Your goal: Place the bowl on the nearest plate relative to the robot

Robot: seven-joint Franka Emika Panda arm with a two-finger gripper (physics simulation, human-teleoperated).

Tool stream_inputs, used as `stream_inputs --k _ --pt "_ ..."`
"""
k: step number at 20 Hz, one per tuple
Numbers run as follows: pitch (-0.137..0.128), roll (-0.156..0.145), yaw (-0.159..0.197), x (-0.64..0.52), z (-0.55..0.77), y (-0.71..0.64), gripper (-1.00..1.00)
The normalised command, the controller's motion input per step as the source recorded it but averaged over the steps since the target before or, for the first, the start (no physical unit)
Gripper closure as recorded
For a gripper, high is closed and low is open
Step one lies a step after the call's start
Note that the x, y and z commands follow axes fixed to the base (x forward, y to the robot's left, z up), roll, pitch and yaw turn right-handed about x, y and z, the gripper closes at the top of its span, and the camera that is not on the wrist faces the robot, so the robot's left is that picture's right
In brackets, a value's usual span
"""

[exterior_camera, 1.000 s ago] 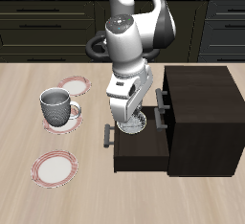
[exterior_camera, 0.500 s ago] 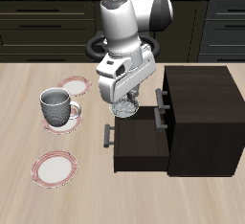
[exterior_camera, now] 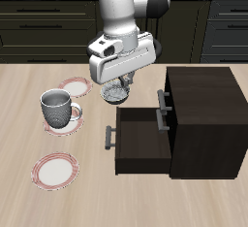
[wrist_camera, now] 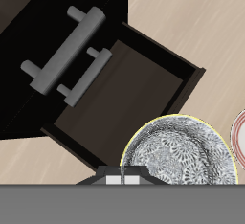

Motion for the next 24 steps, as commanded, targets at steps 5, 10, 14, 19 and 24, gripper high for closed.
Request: stream_inputs --k 5,10,14,19,24 --pt "-0.013 -0.002 -0.163 -0.16 0.21 0.00 1.00" --pt "-0.009 -0.023 -0.164 -0.09 0.24 0.04 1.00" --pt "-0.003 -0.001 -0.119 -0.01 0.19 0.03 1.00" --pt "-0.006 -0.002 -0.030 -0.11 0.08 0.01 1.00" --pt "0.006 -0.009 -0.062 -0.17 0.12 -0.10 1.00"
